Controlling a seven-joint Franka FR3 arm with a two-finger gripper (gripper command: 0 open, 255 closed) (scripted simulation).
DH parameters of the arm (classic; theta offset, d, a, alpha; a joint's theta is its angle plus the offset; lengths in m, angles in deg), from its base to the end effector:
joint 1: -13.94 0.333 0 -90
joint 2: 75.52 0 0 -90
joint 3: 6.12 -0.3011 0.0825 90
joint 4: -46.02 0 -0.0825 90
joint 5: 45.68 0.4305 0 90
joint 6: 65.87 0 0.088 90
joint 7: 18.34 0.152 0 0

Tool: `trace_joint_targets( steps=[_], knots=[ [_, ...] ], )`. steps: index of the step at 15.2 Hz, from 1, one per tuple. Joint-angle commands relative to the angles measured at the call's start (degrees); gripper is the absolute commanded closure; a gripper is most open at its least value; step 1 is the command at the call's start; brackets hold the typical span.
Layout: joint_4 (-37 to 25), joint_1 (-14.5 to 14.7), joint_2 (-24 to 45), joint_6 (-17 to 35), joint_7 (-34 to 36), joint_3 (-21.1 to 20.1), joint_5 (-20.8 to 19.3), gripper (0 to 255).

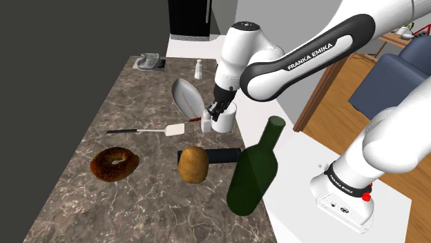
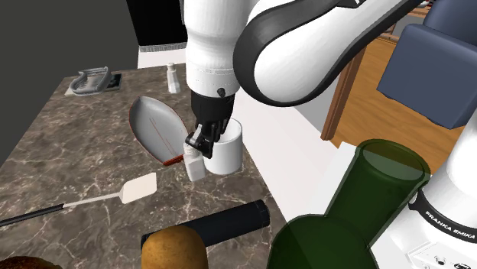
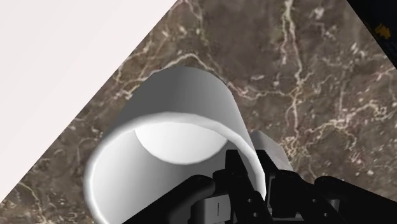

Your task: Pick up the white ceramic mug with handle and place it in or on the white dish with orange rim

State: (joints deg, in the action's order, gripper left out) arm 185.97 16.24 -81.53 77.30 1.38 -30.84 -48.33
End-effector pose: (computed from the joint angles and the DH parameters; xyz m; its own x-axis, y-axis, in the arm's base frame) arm 0.4730 0.2354 0.2609 0.9727 0.1624 0.1658 0.1610 -0.9867 0.0221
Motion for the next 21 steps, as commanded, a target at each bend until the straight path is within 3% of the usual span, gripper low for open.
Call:
trace_joint_targets(
  steps=[1,5,21],
  knots=[
    [0.11,-0.05,0.21,-0.07,0.05,0.03,-0.05,255],
    [0.28,-0.06,0.08,0.00,-0.08,0.09,0.04,255],
    [-5.83,0.83,-7.47,-13.06,-3.96,1.59,4.41,255]
  ],
)
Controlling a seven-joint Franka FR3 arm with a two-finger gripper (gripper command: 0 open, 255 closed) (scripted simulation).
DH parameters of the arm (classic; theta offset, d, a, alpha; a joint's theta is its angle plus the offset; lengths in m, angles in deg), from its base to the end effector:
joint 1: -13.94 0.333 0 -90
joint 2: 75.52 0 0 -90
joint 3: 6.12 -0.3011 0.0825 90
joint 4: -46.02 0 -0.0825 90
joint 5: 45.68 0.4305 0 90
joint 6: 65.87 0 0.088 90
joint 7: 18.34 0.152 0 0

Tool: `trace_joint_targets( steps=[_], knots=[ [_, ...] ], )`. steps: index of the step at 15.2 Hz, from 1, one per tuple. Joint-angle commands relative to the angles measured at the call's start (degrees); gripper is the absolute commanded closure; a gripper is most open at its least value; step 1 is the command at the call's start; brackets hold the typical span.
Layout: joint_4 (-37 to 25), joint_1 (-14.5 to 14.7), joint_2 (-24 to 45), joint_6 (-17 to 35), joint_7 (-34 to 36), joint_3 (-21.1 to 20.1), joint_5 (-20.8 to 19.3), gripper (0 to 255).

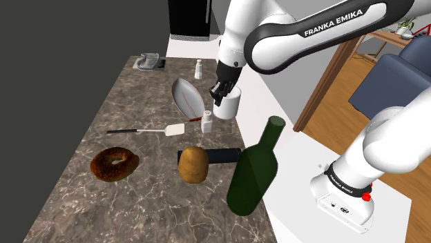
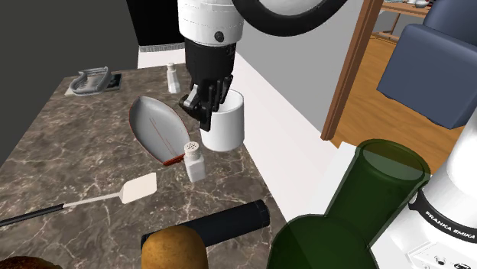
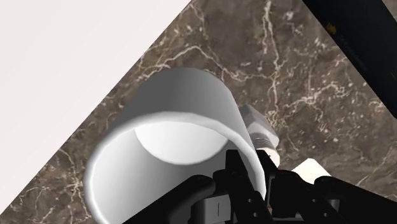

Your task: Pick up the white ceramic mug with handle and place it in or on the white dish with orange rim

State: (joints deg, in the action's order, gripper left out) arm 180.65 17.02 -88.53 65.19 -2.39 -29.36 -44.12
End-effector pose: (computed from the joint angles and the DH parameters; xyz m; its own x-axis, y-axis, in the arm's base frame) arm 0.4802 0.2348 0.3443 0.9740 0.1609 0.1596 0.1593 -0.9870 0.0230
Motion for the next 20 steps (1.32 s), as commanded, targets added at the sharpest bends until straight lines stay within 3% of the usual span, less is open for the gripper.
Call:
trace_joint_targets(
  steps=[1,7,14,20],
  knots=[
    [-1.00,0.07,-0.81,-1.76,-0.34,0.21,0.34,255],
    [-4.16,0.18,-2.54,-6.55,-1.07,0.77,0.95,255],
    [-21.65,-2.13,13.12,-9.47,0.45,0.46,-5.79,255],
    [-40.17,-1.27,27.19,-15.07,1.31,1.14,-11.28,255]
  ],
)
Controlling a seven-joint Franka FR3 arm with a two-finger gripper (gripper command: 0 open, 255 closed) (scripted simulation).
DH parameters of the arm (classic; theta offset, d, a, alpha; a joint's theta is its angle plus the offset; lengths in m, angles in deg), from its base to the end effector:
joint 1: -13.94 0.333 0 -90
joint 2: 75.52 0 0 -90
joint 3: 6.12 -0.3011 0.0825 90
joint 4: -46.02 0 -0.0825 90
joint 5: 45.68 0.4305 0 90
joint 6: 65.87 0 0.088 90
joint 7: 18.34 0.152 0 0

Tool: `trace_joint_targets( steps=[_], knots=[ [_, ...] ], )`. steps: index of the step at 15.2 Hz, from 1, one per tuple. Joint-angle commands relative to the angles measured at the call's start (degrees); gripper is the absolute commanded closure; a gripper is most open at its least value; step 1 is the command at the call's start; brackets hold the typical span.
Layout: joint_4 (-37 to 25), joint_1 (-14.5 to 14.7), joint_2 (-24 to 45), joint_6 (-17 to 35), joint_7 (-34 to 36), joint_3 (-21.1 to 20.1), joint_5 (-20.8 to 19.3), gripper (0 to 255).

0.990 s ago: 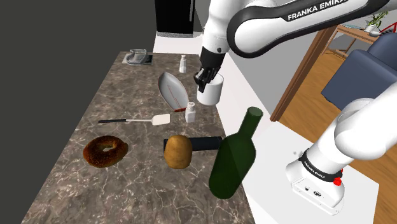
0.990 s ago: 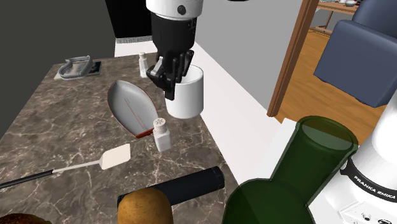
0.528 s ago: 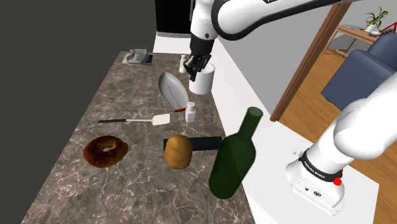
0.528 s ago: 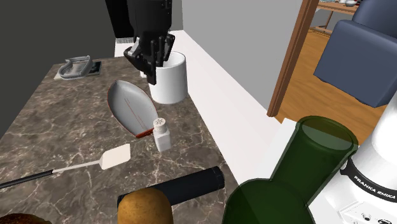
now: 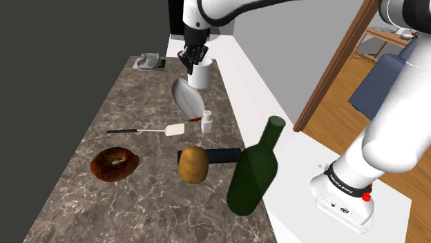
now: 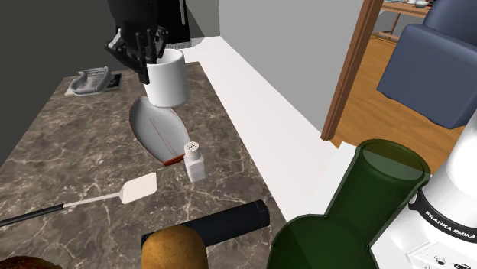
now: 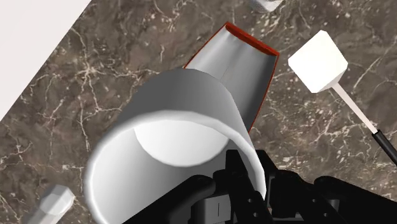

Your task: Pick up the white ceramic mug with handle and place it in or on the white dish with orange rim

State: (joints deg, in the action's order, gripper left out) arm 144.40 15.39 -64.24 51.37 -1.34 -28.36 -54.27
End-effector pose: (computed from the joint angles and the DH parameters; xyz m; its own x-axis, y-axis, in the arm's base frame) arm 0.6321 0.2501 0.4154 0.9738 0.1623 0.1593 0.1608 -0.9867 0.0222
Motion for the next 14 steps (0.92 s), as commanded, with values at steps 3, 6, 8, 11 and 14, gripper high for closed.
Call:
trace_joint_targets(
  steps=[3,6,8,11,14],
  knots=[
    [-15.28,1.82,10.60,-5.31,0.10,0.85,-3.51,255],
    [-26.39,3.61,17.64,-9.56,-0.47,1.62,-5.27,255],
    [-24.73,3.45,17.57,-7.99,-0.30,1.70,-5.31,255],
    [-22.49,3.23,17.63,-5.73,-0.03,1.78,-5.44,255],
    [-20.45,3.06,17.81,-3.55,0.26,1.89,-5.63,255]
  ],
)
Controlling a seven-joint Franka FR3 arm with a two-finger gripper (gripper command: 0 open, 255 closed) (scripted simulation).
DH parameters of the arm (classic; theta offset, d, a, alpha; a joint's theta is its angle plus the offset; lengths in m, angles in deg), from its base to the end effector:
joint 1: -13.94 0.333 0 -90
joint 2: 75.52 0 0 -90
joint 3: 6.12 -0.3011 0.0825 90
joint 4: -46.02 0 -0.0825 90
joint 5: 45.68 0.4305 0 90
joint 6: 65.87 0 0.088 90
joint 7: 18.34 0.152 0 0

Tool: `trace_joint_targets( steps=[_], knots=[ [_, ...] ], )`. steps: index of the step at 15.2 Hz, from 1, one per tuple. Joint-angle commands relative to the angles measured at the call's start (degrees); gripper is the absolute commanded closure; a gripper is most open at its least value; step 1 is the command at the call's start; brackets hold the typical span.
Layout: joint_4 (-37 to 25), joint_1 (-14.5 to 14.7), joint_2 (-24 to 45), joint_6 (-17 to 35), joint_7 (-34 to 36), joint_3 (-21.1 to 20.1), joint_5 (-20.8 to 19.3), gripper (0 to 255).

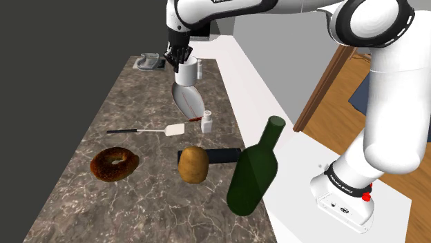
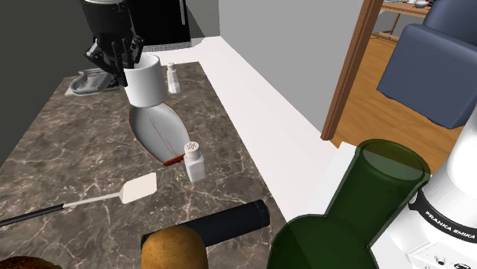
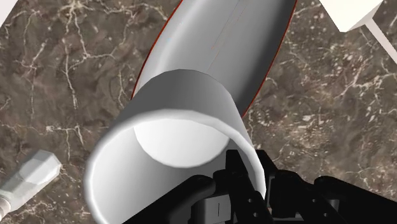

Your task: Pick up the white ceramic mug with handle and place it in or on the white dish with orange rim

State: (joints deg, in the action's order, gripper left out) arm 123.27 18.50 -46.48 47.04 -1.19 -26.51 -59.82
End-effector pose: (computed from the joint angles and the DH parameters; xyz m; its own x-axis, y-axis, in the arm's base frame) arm 0.7149 0.2577 0.3921 0.9741 0.1609 0.1587 0.1593 -0.9870 0.0231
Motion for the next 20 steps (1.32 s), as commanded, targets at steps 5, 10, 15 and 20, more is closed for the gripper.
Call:
trace_joint_targets(
  steps=[5,10,15,20],
  knots=[
    [3.64,-0.22,0.65,4.27,0.62,0.27,-0.51,255],
    [6.29,-0.27,1.63,7.82,1.21,0.59,-1.10,255],
    [6.29,-0.27,1.63,7.82,1.21,0.59,-1.10,255],
    [6.30,-0.27,1.63,7.83,1.21,0.59,-1.10,0]
  ],
)
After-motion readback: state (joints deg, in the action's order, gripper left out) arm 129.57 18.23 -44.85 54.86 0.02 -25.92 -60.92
